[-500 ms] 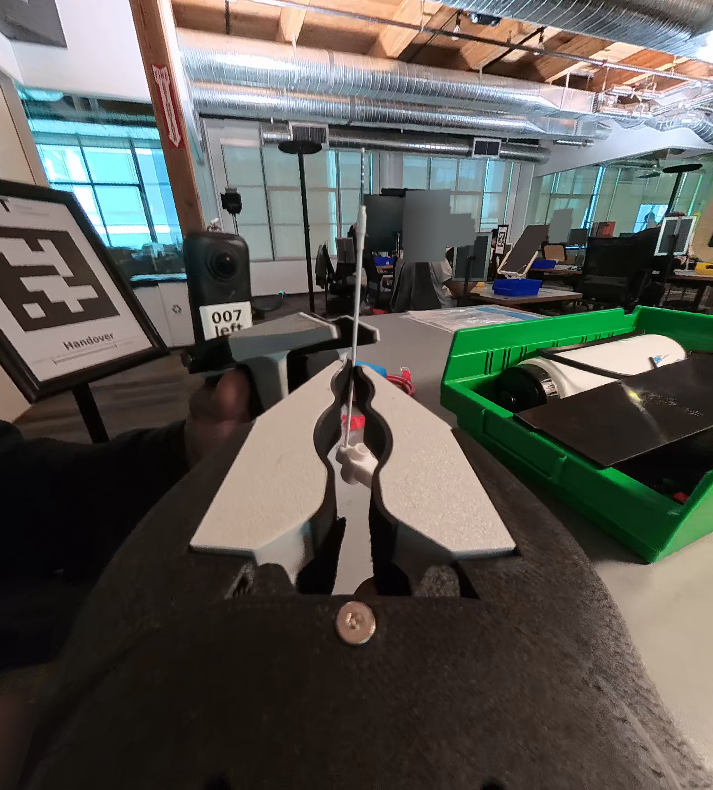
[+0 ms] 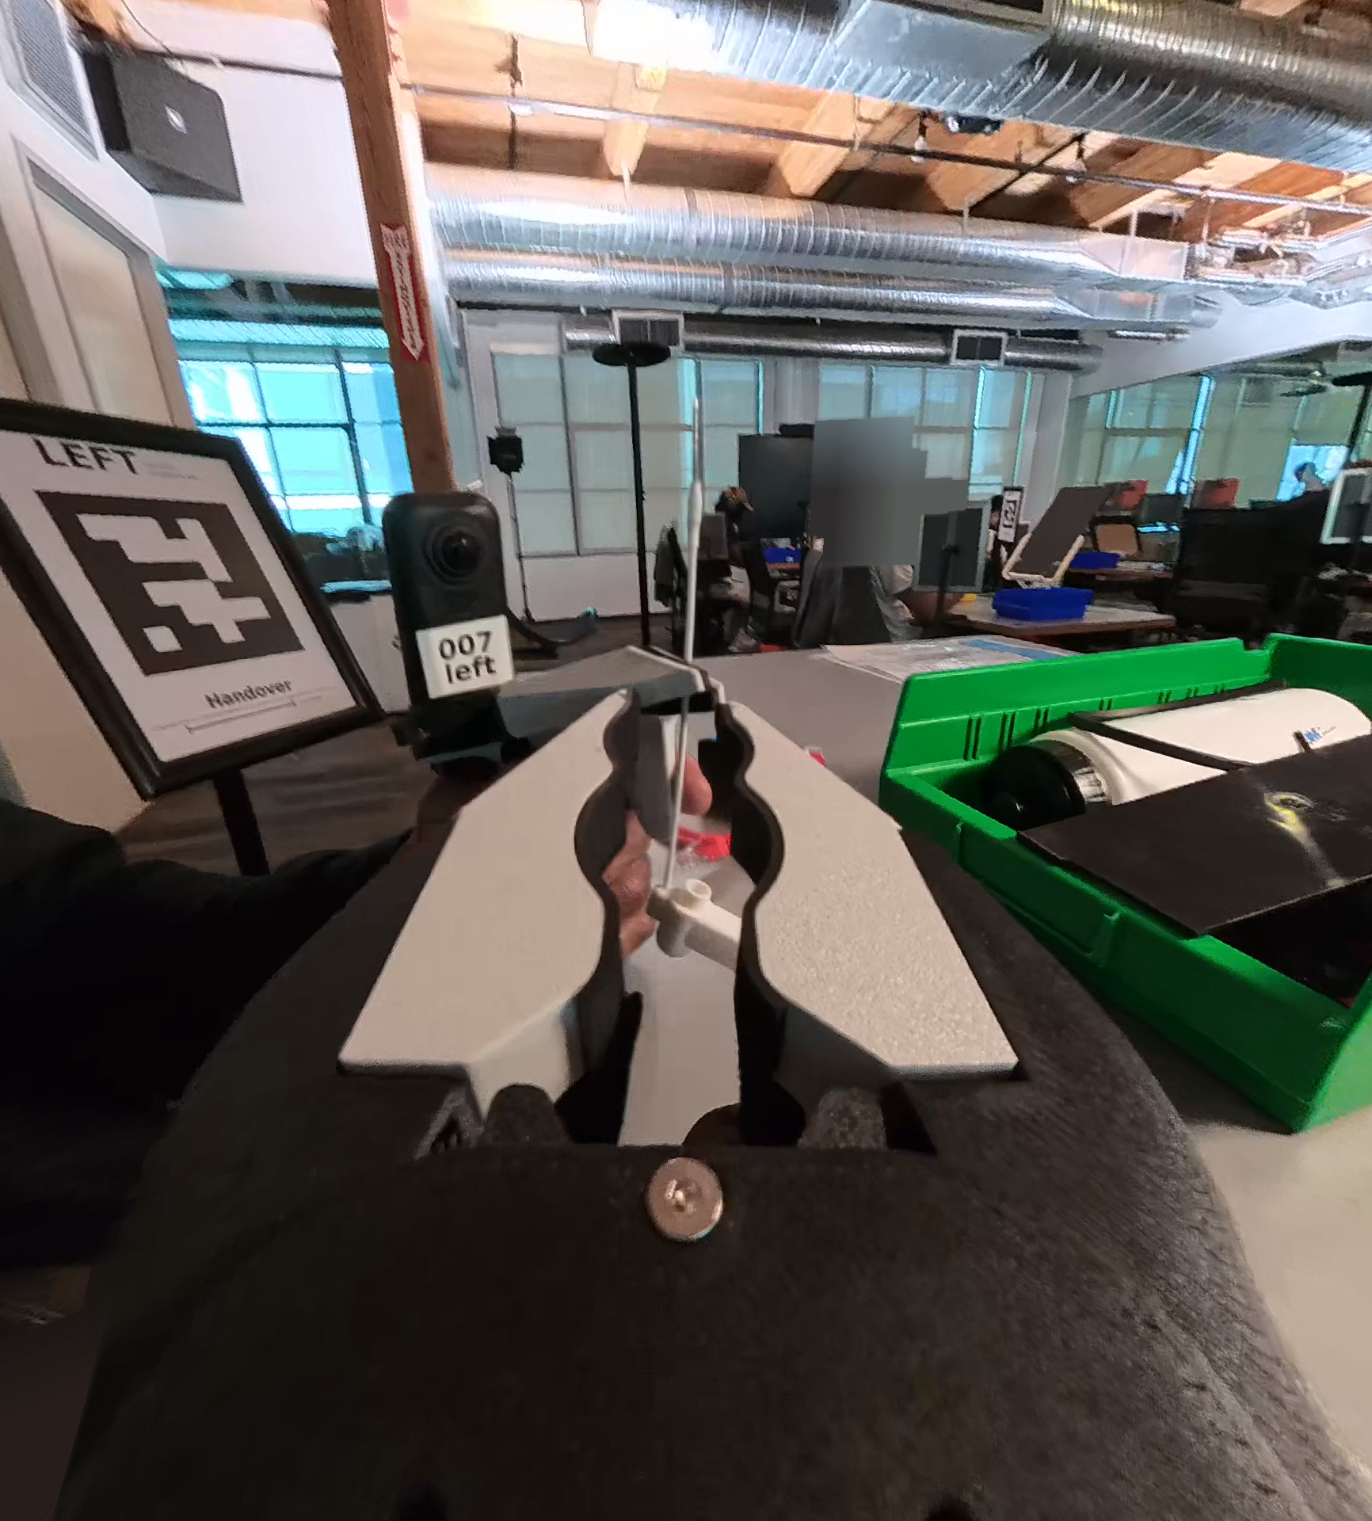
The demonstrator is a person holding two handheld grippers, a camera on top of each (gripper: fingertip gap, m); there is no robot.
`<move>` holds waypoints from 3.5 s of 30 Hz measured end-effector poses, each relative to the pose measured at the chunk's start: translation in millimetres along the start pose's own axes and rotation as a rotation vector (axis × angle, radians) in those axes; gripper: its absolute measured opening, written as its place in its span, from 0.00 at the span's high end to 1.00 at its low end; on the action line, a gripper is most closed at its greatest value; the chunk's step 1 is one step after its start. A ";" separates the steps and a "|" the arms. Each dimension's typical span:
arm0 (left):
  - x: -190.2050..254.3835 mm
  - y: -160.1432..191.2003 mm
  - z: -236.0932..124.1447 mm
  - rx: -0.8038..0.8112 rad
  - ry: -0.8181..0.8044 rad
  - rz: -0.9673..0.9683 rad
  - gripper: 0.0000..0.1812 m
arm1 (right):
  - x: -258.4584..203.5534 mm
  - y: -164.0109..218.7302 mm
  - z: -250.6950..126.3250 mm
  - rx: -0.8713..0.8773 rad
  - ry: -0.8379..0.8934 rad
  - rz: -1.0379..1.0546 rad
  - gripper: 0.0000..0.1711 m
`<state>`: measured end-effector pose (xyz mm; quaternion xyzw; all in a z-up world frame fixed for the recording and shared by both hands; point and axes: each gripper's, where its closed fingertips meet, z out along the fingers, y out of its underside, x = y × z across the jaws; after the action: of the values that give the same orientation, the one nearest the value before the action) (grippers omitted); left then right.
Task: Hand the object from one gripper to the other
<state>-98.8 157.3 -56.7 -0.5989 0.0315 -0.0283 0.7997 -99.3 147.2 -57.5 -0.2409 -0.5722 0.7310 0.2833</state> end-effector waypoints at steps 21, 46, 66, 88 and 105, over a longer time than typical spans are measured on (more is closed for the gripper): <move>7.2 -10.2 -7.0 0.078 0.063 -0.016 0.86 | 4.6 -7.5 -4.5 0.057 0.035 -0.016 0.99; 7.3 -10.0 -3.8 0.085 -0.013 0.091 0.99 | -1.2 -3.2 -3.4 -0.073 0.079 -0.171 0.91; 19.4 -3.7 0.7 0.055 0.025 0.153 0.87 | -14.4 -18.9 6.6 -0.058 0.094 -0.154 0.99; 9.6 -15.9 -8.2 0.130 0.028 0.050 0.98 | -15.3 6.0 8.6 -0.138 0.030 -0.129 0.86; 6.9 -12.2 -6.1 0.101 0.051 -0.011 0.87 | -0.1 -16.3 1.1 -0.044 0.115 -0.067 0.99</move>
<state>-92.5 147.5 -46.8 -0.5571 0.0470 -0.0493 0.8276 -97.8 149.4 -41.4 -0.2694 -0.5787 0.6933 0.3346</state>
